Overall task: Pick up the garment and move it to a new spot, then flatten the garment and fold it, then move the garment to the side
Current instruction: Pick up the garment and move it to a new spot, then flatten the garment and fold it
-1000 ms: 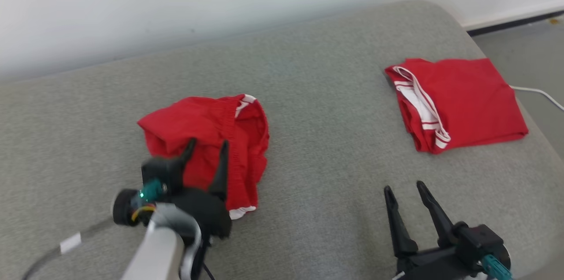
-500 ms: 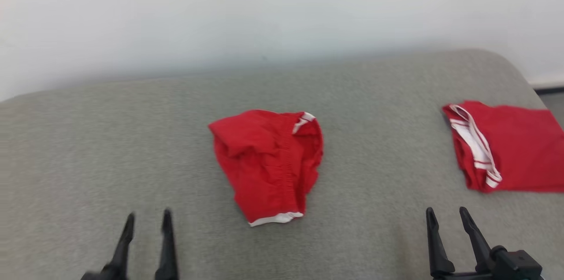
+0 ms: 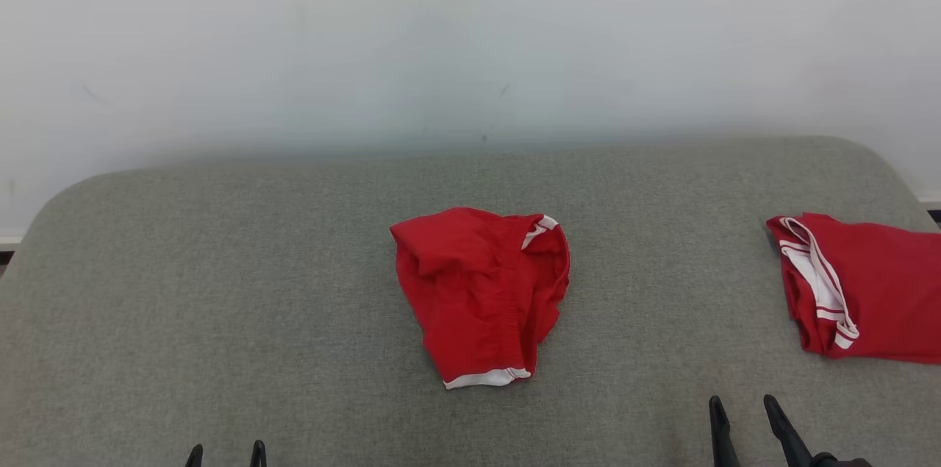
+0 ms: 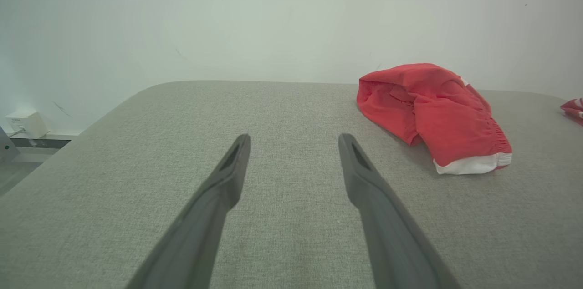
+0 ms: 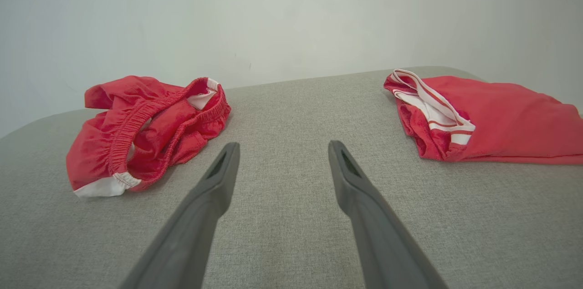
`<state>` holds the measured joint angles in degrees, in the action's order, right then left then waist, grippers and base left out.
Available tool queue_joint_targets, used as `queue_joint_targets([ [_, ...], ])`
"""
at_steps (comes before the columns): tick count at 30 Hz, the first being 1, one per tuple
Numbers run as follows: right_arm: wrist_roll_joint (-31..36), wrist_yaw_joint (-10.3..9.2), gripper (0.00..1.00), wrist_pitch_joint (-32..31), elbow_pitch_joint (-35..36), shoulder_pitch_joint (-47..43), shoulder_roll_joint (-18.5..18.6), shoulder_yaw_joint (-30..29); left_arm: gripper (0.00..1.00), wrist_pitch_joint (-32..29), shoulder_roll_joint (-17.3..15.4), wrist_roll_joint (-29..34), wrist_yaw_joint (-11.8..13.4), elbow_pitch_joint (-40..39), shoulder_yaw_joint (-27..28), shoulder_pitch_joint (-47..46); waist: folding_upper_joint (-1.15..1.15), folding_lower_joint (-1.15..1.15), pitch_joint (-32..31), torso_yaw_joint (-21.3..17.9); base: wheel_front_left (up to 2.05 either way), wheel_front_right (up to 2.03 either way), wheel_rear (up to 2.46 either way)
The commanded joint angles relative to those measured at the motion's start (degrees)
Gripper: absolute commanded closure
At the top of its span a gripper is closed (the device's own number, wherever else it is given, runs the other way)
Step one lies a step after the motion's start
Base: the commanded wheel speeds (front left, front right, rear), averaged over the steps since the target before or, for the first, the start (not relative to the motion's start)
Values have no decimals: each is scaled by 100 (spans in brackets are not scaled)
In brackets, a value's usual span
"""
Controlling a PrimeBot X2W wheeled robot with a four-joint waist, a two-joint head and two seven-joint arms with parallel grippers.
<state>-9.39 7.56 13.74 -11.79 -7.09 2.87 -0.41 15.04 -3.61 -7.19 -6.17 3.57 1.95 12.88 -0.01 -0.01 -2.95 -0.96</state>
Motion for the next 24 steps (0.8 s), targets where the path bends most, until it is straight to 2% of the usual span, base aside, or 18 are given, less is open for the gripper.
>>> queue_joint_targets([
  [1,33,-16,0,39,-35,-50,2,31,0,16,6,-11,-28,8,61,59,1,1,1,-60,0,0,0],
  [24,29,-16,0,51,-78,128,2,230,0,17,71,19,-130,27,122,-48,1,1,101,-138,0,0,0],
])
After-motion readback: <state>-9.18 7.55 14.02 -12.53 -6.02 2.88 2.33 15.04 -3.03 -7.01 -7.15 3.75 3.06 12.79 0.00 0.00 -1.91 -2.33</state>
